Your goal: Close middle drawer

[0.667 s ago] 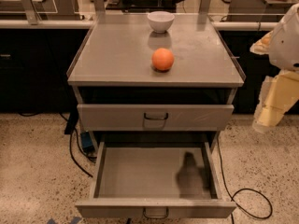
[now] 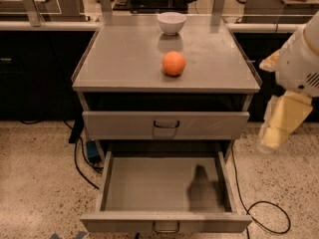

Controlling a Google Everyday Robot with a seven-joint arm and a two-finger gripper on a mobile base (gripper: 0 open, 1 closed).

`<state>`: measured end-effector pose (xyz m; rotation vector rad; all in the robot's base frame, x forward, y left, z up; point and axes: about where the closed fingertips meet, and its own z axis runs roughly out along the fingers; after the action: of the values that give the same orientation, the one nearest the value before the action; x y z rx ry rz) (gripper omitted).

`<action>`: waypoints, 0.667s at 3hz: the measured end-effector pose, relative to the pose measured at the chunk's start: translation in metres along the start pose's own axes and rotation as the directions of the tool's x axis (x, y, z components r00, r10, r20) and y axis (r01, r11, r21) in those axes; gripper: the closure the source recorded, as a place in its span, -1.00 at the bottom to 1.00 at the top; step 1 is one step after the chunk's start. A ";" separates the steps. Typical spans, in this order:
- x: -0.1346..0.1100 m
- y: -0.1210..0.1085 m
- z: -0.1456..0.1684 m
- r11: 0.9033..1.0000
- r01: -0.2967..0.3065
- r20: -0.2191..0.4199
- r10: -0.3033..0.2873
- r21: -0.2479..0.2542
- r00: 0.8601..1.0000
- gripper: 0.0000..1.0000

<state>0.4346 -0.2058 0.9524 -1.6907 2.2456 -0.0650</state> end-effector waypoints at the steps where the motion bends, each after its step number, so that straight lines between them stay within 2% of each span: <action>1: -0.006 0.027 0.052 0.994 -0.089 0.036 0.092 -0.056 0.995 -1.00; 2: -0.004 0.077 0.119 0.962 -0.181 0.033 0.192 -0.204 0.981 -1.00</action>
Offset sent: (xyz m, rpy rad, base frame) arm -0.0726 0.0746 -0.2280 0.2469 0.4207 -0.1869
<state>0.3983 -0.1607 0.8232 -1.5442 2.4281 0.2552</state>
